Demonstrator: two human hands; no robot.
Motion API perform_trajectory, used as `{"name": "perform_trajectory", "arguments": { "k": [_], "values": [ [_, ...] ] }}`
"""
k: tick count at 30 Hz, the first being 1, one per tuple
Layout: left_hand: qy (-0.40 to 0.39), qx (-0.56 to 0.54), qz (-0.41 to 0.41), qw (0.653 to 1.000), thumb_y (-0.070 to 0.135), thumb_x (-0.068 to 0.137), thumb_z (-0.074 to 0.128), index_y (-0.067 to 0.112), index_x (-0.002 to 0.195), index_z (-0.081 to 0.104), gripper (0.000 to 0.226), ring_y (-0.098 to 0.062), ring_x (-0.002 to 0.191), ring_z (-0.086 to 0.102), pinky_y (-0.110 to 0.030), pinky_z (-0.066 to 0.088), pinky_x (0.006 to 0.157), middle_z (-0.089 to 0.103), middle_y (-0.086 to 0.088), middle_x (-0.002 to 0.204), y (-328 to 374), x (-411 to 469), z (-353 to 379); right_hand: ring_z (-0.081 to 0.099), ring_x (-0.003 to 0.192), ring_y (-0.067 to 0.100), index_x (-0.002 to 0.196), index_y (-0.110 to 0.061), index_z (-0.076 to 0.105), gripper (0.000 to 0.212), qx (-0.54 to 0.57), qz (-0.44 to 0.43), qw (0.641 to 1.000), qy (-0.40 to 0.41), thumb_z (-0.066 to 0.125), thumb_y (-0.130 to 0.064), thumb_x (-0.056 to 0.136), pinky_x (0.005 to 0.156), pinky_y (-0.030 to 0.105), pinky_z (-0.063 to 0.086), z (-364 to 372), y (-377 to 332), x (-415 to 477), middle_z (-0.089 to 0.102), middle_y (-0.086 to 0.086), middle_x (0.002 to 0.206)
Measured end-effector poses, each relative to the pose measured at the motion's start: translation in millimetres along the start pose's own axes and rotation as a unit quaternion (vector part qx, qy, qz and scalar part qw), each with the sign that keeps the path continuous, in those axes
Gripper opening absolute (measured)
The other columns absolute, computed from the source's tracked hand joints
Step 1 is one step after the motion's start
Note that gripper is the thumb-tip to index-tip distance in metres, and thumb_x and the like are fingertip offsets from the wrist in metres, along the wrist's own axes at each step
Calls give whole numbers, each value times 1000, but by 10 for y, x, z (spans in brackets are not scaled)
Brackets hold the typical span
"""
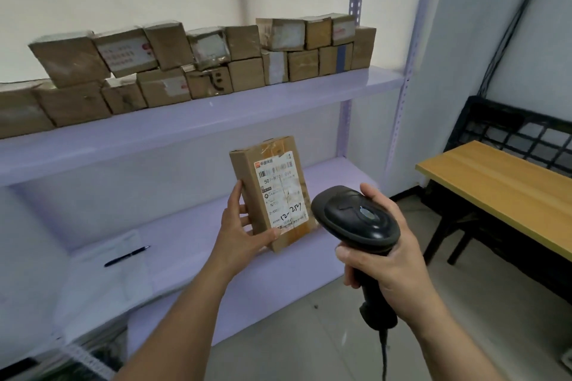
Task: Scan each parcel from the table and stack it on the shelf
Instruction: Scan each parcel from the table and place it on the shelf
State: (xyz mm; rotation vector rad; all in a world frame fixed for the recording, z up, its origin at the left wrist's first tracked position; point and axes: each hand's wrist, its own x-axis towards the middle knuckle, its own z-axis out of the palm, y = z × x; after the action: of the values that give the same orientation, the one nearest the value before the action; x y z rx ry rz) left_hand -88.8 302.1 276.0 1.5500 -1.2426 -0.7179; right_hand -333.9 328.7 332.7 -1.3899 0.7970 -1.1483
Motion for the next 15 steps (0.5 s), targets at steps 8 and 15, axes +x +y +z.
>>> {"name": "perform_trajectory", "arguments": {
  "k": [8,15],
  "values": [
    [121,4,3,993,19,80,77,37,145,21,88,-10,118,48,-26,46,86,44,4,140,103,25,-846,60,50,33,117,-60,54,88,-25,-15,998,-64,81,8,67,49,38,52,573,50,394,69,0,100],
    [239,24,16,970,25,82,74,38,139,34,71,-12,123,51,-35,48,98,52,6,137,279,85,-1581,58,48,31,119,-55,54,89,0,-21,989,-147,74,16,70,49,35,52,976,72,894,70,-6,99]
  ]
}}
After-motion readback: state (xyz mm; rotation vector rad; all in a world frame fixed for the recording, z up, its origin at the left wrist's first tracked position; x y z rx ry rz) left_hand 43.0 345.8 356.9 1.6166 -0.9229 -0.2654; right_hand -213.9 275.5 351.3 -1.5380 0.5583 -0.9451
